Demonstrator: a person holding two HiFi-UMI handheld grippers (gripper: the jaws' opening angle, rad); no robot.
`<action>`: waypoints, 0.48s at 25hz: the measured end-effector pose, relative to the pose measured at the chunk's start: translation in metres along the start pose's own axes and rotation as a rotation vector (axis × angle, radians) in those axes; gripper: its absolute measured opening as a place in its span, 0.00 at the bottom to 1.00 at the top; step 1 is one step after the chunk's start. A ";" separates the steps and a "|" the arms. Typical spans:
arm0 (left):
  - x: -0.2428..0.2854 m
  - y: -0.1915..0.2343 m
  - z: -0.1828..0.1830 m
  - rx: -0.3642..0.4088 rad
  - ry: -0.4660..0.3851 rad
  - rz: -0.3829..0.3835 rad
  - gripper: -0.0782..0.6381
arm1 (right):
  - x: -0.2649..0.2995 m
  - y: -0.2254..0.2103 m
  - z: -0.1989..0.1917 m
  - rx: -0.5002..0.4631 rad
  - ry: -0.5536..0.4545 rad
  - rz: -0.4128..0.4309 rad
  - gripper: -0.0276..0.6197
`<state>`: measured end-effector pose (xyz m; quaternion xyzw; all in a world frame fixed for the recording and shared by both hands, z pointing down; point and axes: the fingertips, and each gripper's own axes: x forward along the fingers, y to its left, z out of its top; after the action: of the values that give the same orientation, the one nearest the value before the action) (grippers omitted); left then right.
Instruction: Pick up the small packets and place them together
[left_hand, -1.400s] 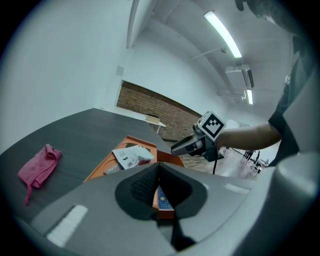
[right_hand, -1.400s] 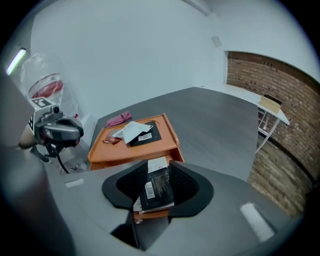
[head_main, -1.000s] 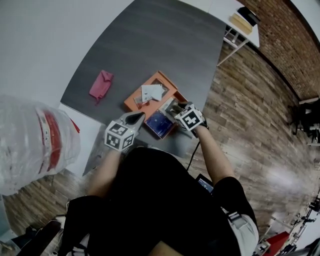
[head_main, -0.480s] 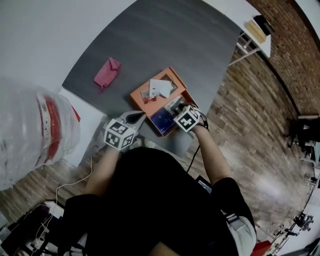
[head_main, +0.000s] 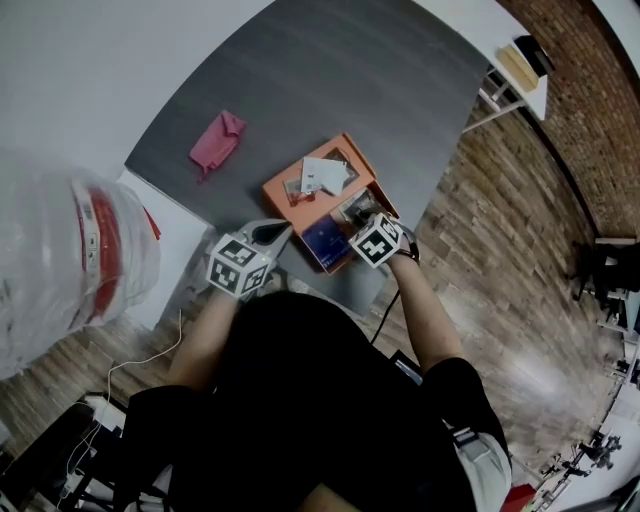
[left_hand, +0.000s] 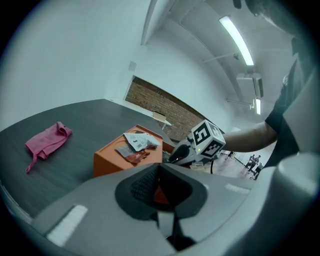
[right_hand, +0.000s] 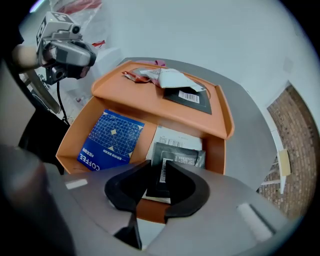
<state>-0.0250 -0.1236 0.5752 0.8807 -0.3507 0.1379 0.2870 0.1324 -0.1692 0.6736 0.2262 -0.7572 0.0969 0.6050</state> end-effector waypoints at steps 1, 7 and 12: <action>0.001 -0.001 0.000 0.002 0.002 -0.002 0.11 | -0.002 0.000 0.001 -0.003 -0.011 -0.008 0.17; 0.005 -0.004 0.003 0.018 0.008 -0.020 0.11 | -0.012 -0.001 0.009 -0.053 -0.037 -0.067 0.07; 0.007 -0.005 0.006 0.031 0.014 -0.026 0.11 | -0.023 -0.003 0.014 -0.054 -0.056 -0.096 0.05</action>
<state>-0.0160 -0.1278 0.5718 0.8886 -0.3349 0.1459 0.2774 0.1255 -0.1719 0.6478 0.2486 -0.7646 0.0410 0.5933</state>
